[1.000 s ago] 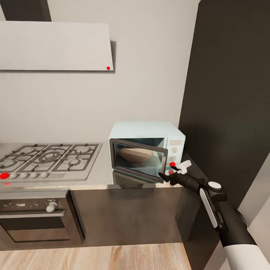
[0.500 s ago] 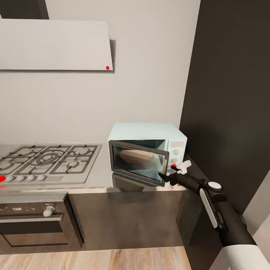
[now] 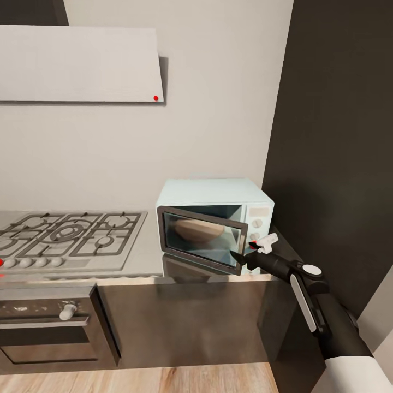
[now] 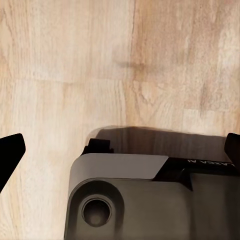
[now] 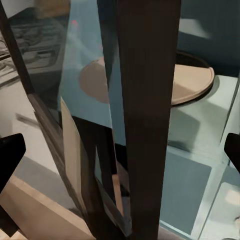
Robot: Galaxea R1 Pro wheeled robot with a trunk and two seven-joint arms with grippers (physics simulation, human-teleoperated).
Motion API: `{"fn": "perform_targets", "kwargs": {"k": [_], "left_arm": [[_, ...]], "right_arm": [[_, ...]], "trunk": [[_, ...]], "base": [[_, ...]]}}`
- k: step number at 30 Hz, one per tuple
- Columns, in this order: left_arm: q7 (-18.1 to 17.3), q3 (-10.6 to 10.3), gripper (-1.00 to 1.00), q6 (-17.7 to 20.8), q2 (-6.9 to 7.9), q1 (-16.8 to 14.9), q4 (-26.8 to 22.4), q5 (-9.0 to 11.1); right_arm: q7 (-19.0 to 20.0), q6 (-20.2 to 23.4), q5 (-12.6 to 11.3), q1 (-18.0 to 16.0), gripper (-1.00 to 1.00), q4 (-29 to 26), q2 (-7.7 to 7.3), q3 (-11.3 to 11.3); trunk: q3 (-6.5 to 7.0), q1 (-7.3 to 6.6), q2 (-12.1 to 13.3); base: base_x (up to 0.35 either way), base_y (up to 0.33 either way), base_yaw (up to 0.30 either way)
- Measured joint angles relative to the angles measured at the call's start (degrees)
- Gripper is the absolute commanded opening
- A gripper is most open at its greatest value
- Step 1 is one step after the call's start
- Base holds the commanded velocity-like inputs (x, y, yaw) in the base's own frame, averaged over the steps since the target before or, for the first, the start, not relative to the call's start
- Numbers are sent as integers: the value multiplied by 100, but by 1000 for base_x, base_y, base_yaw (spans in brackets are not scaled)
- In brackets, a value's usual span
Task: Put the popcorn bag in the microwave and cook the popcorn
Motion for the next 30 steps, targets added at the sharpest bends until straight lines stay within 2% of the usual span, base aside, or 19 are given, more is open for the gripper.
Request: {"fn": "perform_targets", "kwargs": {"k": [10,19,30], "left_arm": [[0,0,100,0,0,0,0,-1],[0,0,100,0,0,0,0,0],[0,0,100,1,1,0,0,0]], "right_arm": [[201,12,8,0,100,1,39,128],[281,12,16,0,100,1,56,139],[338,5,23,-1,100,1,65,294]], "trunk": [[0,0,0],[0,0,0],[0,1,0]], "base": [[0,0,0],[0,0,0],[-28,0,0]]}}
